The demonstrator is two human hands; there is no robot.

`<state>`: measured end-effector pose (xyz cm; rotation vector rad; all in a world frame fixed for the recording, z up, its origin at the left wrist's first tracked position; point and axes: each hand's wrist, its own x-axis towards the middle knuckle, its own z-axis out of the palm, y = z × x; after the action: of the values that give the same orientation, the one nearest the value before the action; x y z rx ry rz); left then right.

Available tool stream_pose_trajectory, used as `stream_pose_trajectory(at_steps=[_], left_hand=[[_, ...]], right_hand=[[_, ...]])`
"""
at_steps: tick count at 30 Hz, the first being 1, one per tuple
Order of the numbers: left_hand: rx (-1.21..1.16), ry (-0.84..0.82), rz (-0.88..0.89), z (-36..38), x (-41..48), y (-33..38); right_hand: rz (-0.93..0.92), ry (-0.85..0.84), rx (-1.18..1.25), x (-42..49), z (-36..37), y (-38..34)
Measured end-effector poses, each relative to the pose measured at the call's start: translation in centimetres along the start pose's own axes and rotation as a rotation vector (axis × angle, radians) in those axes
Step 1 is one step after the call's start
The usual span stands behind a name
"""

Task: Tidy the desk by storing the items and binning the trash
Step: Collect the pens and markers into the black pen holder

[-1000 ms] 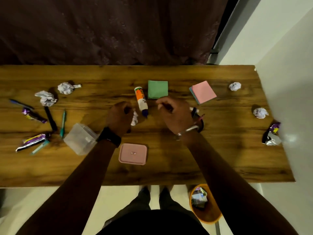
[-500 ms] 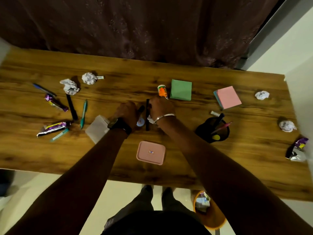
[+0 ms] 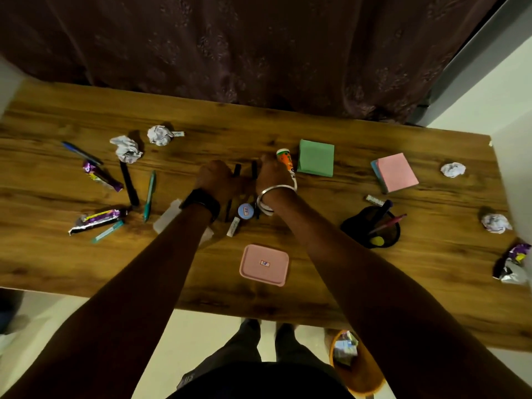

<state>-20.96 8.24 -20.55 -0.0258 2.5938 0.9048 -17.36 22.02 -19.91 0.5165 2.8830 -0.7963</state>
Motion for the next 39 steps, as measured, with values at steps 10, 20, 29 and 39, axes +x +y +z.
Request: stream_pose_trajectory(at_steps=[10,20,29,39], left_hand=[[-0.260,0.273,0.062,-5.9,0.8,-3.8],[0.201,0.277,-0.240,-9.0,0.1,-14.4],[0.153,0.182,-0.279,-9.7,0.6,-14.7],[-0.059,0.377,-0.258,-13.6,-3.1,-17.6]], right_hand=[[-0.001,-0.020,0.660,1.3,1.5,-5.5],[-0.142,-0.298,0.441,1.0,7.2,-12.4],[-0.137,-0.274,0.393,1.5,8.6,-14.2],[-0.187,-0.406,0.152,2.1,9.3,-19.7]])
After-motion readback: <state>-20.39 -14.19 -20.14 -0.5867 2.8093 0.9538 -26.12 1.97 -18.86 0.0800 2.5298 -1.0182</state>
